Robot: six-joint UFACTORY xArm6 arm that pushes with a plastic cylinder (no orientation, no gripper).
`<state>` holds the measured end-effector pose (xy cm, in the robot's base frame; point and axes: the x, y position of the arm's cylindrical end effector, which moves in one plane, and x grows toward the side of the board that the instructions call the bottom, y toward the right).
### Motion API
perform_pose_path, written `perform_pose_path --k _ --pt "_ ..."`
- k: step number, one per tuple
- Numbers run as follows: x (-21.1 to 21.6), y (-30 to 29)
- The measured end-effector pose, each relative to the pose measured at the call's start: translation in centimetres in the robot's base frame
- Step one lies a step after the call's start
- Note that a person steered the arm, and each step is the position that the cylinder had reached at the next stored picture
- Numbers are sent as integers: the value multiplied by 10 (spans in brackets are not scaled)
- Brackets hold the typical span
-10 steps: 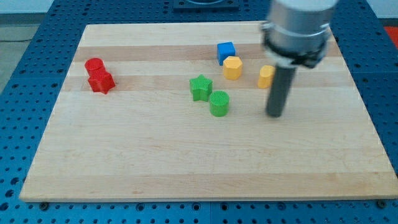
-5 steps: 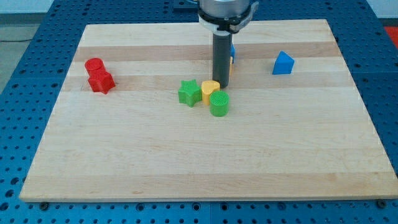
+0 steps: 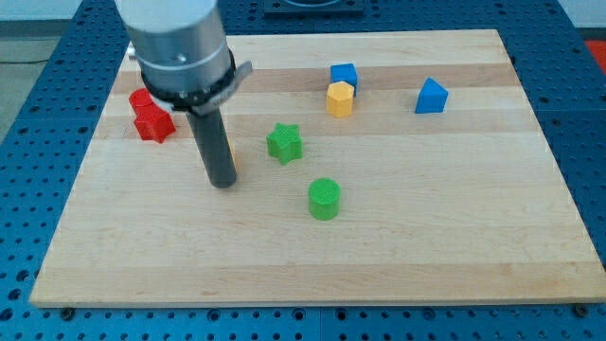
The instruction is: Move the yellow heart to the right side of the red circle
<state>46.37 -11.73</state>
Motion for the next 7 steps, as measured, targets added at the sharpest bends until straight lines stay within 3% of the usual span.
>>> perform_pose_path --k 2,4,7 --pt "-66 -1" --pt "-72 13" --pt "-92 -67"
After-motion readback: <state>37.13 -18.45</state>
